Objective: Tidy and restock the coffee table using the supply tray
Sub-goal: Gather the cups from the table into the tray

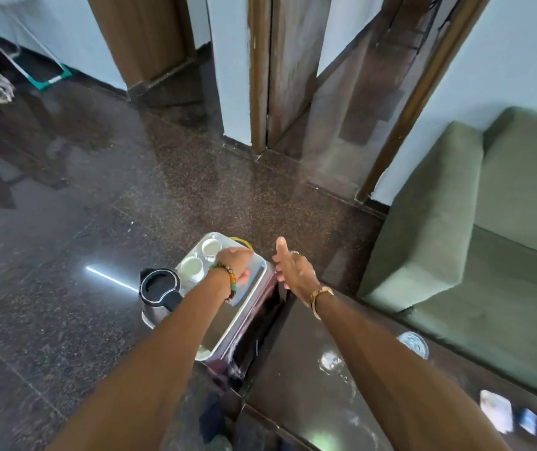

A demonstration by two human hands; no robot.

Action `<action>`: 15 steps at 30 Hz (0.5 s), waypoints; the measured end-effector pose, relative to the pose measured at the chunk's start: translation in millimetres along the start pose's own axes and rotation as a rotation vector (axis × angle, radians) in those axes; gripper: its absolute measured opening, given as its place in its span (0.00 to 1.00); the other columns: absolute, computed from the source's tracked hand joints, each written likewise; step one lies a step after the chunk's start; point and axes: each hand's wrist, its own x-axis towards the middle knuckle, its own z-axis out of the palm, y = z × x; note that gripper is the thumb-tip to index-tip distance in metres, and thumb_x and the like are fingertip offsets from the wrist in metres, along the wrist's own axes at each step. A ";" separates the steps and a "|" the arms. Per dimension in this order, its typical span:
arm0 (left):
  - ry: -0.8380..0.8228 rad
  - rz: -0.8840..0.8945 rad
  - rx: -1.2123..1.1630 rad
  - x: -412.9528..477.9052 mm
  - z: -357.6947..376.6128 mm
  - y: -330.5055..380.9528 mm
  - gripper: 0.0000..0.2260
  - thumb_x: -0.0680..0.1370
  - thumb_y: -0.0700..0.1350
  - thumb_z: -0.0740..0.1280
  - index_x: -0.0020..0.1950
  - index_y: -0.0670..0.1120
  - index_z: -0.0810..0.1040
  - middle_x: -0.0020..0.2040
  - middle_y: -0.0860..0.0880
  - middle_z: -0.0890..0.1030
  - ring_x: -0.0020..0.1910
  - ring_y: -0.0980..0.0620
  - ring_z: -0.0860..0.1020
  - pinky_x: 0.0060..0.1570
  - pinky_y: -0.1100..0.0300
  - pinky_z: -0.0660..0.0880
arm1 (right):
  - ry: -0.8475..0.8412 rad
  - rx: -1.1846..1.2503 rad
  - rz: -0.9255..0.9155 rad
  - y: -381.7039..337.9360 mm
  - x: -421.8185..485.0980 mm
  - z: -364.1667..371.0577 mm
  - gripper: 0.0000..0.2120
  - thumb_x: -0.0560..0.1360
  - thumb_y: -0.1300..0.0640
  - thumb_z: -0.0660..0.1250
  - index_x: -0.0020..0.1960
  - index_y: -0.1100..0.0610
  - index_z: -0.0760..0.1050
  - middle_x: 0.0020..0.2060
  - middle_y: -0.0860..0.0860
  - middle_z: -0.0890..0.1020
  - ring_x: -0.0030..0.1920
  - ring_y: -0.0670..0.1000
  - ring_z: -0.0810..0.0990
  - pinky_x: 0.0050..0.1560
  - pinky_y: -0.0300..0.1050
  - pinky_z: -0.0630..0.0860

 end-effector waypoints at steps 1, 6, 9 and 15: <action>-0.015 0.022 -0.015 -13.6 3.0 7.8 0.08 0.78 0.37 0.63 0.40 0.47 0.73 0.36 0.47 0.71 0.33 0.52 0.69 0.33 0.61 0.66 | 0.029 0.014 -0.021 -6.4 -9.4 -11.1 0.37 0.79 0.30 0.48 0.56 0.59 0.81 0.53 0.60 0.83 0.57 0.63 0.81 0.64 0.62 0.74; -0.102 0.112 0.050 -61.9 21.4 18.9 0.05 0.79 0.37 0.64 0.45 0.44 0.77 0.39 0.46 0.75 0.33 0.51 0.69 0.32 0.62 0.69 | 0.102 0.054 -0.058 -16.0 -55.7 -50.4 0.40 0.75 0.25 0.46 0.53 0.55 0.82 0.47 0.53 0.85 0.50 0.57 0.83 0.61 0.59 0.78; -0.153 0.156 0.116 -82.1 39.0 4.4 0.04 0.79 0.38 0.64 0.52 0.43 0.76 0.39 0.45 0.75 0.32 0.50 0.70 0.34 0.59 0.66 | 0.149 0.060 -0.020 -3.2 -85.9 -62.9 0.45 0.70 0.21 0.44 0.49 0.57 0.82 0.42 0.49 0.84 0.46 0.55 0.84 0.58 0.58 0.79; -0.290 0.146 0.271 -118.1 67.4 -45.2 0.03 0.79 0.41 0.64 0.49 0.46 0.77 0.40 0.48 0.78 0.33 0.51 0.74 0.25 0.66 0.71 | 0.261 0.088 0.071 45.2 -153.6 -73.4 0.37 0.73 0.23 0.47 0.43 0.51 0.80 0.43 0.53 0.85 0.46 0.57 0.84 0.55 0.57 0.79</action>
